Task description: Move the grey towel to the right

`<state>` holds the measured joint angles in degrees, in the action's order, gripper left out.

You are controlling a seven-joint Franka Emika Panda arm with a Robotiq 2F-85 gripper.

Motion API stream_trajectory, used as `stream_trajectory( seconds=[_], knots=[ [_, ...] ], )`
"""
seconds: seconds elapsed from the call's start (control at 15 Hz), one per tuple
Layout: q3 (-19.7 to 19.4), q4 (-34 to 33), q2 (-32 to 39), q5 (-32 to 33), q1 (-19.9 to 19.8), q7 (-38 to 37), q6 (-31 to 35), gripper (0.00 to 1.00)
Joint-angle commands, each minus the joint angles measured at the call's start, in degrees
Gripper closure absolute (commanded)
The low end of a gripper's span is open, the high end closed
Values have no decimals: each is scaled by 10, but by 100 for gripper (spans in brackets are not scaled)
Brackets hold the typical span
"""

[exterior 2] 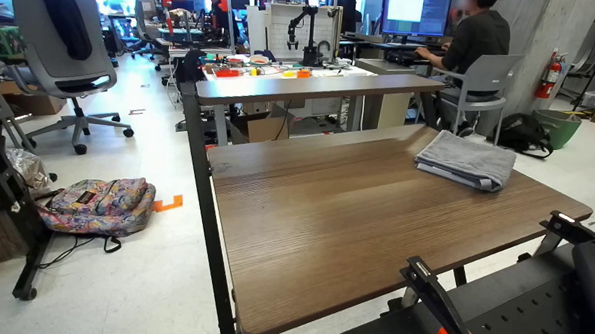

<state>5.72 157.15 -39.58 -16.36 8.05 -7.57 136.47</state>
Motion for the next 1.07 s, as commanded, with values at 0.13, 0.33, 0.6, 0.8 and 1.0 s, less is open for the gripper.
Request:
stream_trajectory(
  seconds=[0.13,0.33,0.6,0.8,1.0],
  knots=[
    [11,-31,192,58,-67,-38,148,0],
    [12,-64,295,125,-118,-90,205,0],
    [-10,-136,411,245,-164,-188,228,0],
    [-63,-202,483,301,-149,-241,214,0],
    [-109,-258,546,273,-132,-231,212,0]
  ],
)
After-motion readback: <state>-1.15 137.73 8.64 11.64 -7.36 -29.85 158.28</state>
